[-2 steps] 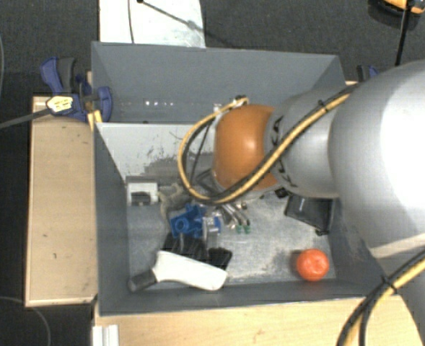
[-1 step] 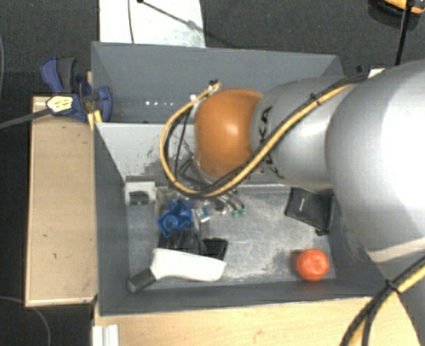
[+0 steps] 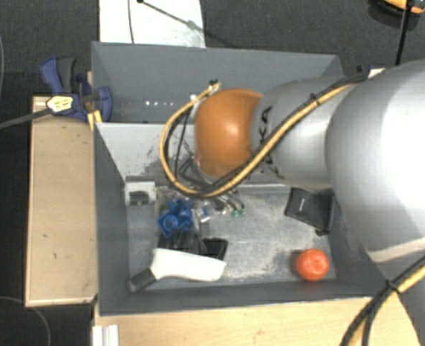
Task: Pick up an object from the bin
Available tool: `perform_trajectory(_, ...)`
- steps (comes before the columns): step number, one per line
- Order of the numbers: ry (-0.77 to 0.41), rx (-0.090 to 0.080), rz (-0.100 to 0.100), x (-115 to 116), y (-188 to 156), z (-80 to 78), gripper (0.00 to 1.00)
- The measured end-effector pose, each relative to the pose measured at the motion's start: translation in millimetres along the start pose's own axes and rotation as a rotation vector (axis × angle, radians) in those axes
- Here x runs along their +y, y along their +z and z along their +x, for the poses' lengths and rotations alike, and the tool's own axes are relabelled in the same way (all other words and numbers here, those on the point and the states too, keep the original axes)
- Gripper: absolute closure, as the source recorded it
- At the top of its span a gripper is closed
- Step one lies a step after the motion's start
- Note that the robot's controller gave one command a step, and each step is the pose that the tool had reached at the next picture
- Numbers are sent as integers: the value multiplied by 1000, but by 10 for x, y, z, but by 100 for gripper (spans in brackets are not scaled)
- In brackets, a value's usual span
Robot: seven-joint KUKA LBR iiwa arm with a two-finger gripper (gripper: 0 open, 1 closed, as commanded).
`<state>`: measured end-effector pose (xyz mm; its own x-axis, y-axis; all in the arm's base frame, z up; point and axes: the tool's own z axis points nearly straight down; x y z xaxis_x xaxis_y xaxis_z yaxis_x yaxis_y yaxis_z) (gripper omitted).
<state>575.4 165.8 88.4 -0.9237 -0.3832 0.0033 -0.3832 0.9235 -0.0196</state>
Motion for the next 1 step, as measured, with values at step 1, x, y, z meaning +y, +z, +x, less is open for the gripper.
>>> perform_trajectory(1, -198, 1, 11, 82, 129, 4, 100)
